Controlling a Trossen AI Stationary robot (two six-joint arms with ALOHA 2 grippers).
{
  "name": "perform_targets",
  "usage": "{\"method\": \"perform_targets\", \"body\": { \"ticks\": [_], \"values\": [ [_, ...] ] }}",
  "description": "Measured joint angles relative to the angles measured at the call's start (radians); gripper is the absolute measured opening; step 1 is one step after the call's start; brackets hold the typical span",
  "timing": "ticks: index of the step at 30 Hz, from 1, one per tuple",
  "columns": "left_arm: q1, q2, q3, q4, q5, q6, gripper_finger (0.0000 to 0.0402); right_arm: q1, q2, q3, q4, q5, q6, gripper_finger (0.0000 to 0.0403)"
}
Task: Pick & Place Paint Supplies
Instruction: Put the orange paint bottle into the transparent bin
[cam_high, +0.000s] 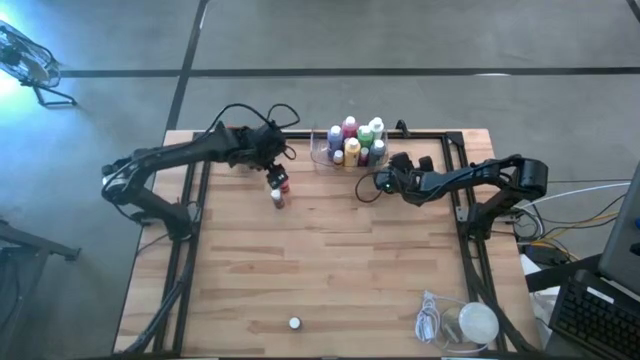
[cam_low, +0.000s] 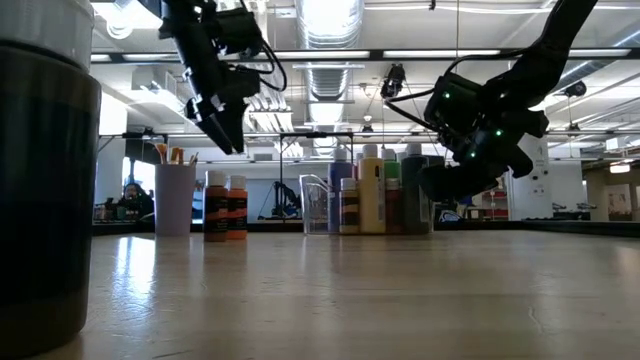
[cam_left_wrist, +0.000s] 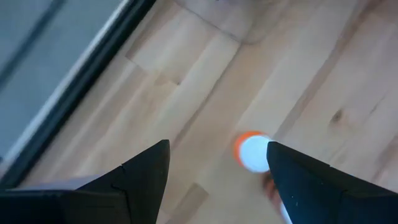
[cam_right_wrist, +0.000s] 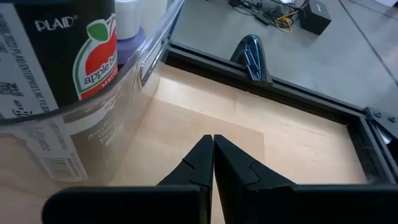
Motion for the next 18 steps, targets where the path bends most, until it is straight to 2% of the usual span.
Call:
{"method": "perform_targets", "body": {
  "ticks": [4, 8, 18],
  "values": [
    [-0.009, 0.022, 0.015, -0.003, 0.04, -0.085, 0.0273, 0.0, 0.0, 0.0, -0.008, 0.0, 0.0, 0.0008],
    [-0.024, 0.032, 0.016, -0.008, 0.117, -0.097, 0.0273, 0.0, 0.0, -0.002, -0.026, 0.0, 0.0, 0.0008],
    [-0.034, 0.035, -0.008, -0.008, 0.111, -0.095, 0.0273, 0.0, 0.0, -0.002, -0.028, -0.015, 0.0, 0.0009]
  ]
}}
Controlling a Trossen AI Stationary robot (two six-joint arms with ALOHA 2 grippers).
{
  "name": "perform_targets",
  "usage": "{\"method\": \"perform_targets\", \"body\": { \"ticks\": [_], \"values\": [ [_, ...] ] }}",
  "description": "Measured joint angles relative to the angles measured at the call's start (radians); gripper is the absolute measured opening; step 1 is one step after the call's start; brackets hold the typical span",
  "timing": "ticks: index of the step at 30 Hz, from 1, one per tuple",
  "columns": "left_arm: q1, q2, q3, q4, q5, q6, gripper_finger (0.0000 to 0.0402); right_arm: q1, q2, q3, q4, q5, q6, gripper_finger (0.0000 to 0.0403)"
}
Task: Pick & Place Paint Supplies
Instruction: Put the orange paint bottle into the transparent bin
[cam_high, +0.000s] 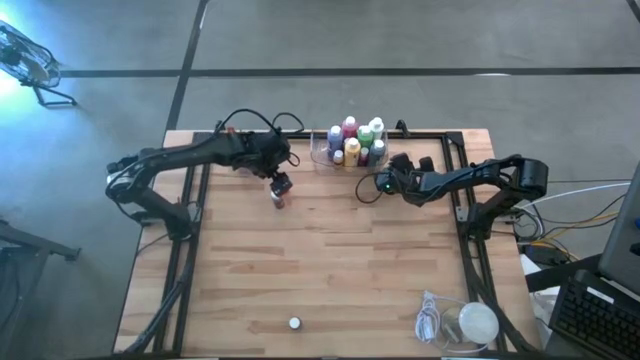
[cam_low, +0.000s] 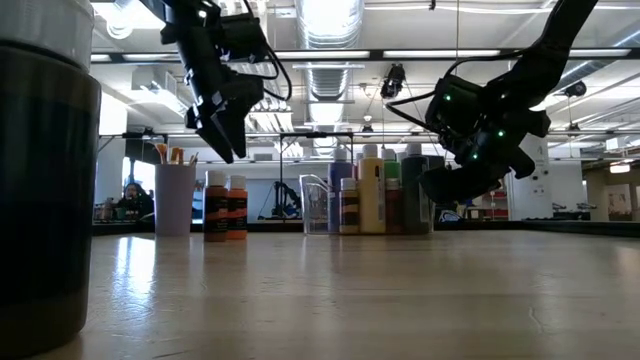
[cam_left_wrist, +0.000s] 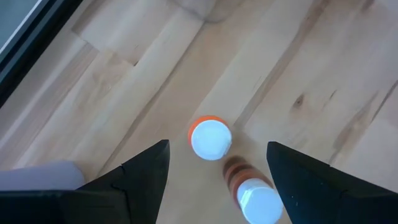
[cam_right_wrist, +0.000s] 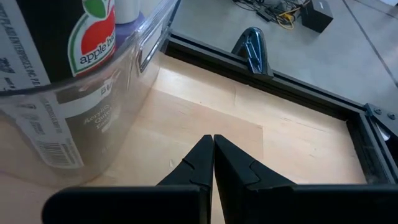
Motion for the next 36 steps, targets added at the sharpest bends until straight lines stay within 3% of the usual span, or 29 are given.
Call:
{"method": "perform_targets", "body": {
  "ticks": [36],
  "values": [
    [0.057, 0.101, -0.014, 0.026, 0.034, 0.113, 0.0273, 0.0, 0.0, -0.002, -0.001, -0.011, 0.007, 0.0009]
  ]
}}
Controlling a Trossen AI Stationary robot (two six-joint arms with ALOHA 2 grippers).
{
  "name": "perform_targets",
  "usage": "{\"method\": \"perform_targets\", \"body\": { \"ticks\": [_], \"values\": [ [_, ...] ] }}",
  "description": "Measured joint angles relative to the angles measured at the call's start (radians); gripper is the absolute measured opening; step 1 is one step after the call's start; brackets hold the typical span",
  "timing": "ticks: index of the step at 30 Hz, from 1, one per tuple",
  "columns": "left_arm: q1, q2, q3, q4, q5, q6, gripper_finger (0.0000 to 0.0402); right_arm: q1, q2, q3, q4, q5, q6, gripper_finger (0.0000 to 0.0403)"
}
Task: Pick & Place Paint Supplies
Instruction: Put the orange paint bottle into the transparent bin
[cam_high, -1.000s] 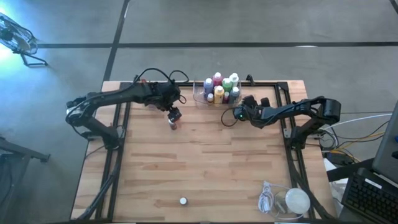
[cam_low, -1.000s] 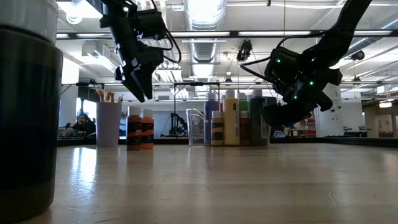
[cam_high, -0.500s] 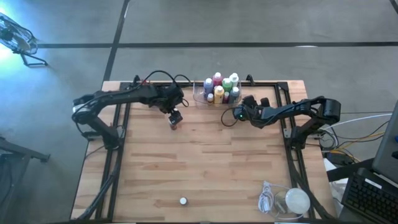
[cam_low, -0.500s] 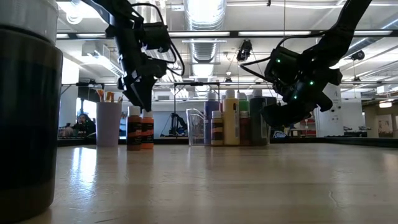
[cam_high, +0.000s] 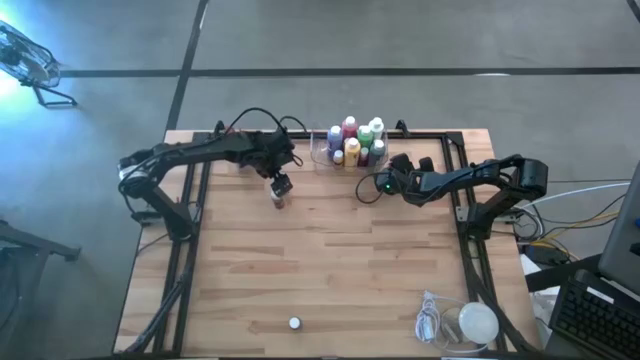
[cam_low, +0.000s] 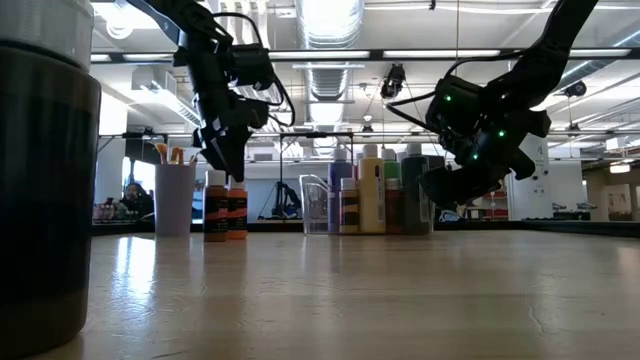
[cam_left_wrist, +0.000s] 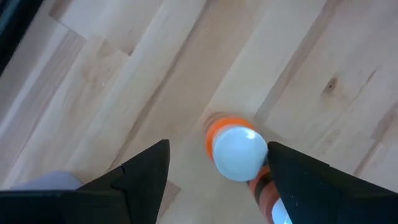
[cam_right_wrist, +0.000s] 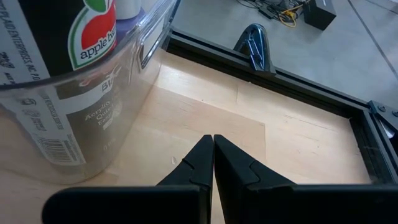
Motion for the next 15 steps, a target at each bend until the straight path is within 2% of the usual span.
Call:
{"method": "perform_targets", "body": {
  "ticks": [6, 15],
  "values": [
    [0.032, 0.0, 0.018, 0.0, 0.073, 0.024, 0.0273, 0.0, 0.0, 0.0, 0.001, 0.0, 0.0, 0.0009],
    [0.038, 0.0, 0.019, -0.012, 0.105, 0.057, 0.0273, 0.0, 0.0, 0.0, 0.002, 0.0, 0.0, 0.0009]
  ]
}}
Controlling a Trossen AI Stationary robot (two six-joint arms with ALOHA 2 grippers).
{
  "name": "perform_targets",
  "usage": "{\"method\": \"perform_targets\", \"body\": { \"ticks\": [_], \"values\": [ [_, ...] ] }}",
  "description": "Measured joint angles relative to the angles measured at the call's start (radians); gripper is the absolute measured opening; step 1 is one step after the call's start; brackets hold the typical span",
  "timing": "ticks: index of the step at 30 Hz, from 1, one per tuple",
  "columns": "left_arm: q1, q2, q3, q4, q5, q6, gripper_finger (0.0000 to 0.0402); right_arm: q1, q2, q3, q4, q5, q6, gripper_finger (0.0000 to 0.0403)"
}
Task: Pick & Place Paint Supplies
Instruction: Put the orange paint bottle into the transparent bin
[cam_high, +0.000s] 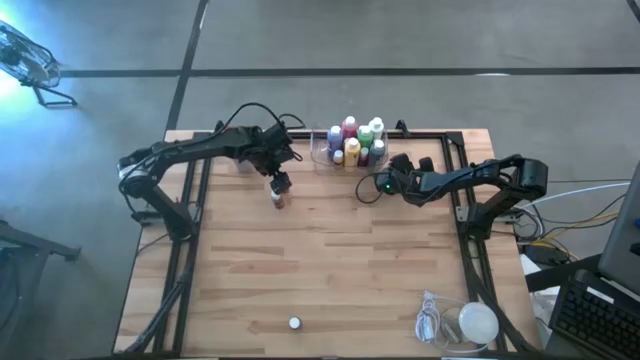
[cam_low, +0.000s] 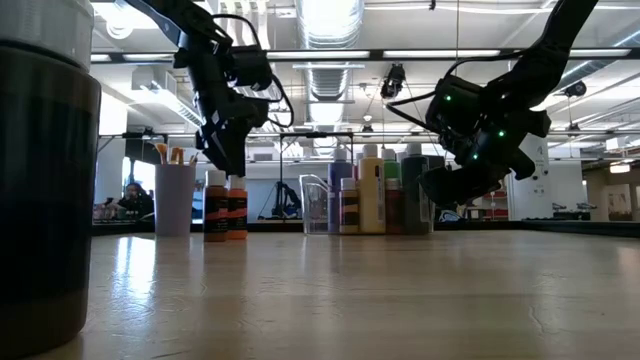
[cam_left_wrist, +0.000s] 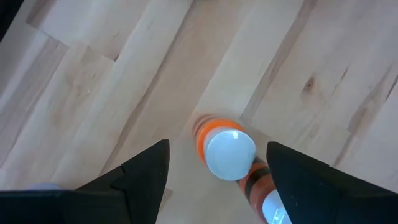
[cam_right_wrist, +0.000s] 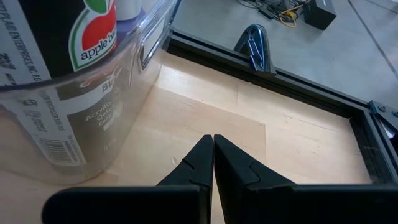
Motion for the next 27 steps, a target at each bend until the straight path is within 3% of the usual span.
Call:
{"method": "perform_targets", "body": {
  "ticks": [27],
  "values": [
    [-0.012, 0.032, -0.001, 0.004, -0.003, -0.036, 0.0273, 0.0, 0.0, 0.0, 0.003, -0.016, 0.0, 0.0008]
  ]
}}
